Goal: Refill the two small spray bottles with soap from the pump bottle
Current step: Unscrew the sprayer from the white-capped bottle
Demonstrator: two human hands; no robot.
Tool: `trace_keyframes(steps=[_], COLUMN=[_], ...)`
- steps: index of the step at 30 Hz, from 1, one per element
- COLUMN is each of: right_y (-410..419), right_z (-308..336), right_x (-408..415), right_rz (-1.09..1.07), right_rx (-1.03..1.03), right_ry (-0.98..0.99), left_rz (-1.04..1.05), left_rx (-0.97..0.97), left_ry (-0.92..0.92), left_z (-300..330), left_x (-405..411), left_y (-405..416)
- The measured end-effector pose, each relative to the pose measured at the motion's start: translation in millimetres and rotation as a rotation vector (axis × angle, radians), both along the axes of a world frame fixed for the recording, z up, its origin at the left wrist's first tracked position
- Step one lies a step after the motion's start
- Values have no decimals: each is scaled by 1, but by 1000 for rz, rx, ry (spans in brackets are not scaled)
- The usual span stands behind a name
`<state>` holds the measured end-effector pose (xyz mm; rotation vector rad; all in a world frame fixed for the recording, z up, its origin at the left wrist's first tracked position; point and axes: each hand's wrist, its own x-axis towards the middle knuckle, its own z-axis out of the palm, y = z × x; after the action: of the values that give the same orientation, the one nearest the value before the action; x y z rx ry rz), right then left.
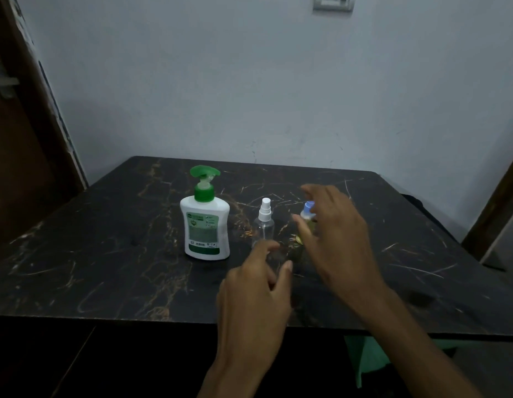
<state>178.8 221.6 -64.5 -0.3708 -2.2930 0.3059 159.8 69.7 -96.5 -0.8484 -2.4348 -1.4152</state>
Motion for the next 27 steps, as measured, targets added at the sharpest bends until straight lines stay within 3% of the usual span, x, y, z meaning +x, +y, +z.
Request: trace_keyframes(steps=[4, 10, 16, 27], right_y=[-18, -17, -24, -39], right_z=[16, 18, 30, 27], right_x=[-31, -55, -20, 29], right_rz=[96, 75, 111, 163], right_rx=[3, -43, -80, -92], right_ry=[-152, -246, -195, -309], left_rz=[81, 88, 47, -29], left_rx=[96, 78, 88, 199], left_ry=[-1, -18, -17, 15], left_z=[2, -8, -18, -32], left_x=[-10, -28, -31, -8], left_y=[-13, -18, -16, -11])
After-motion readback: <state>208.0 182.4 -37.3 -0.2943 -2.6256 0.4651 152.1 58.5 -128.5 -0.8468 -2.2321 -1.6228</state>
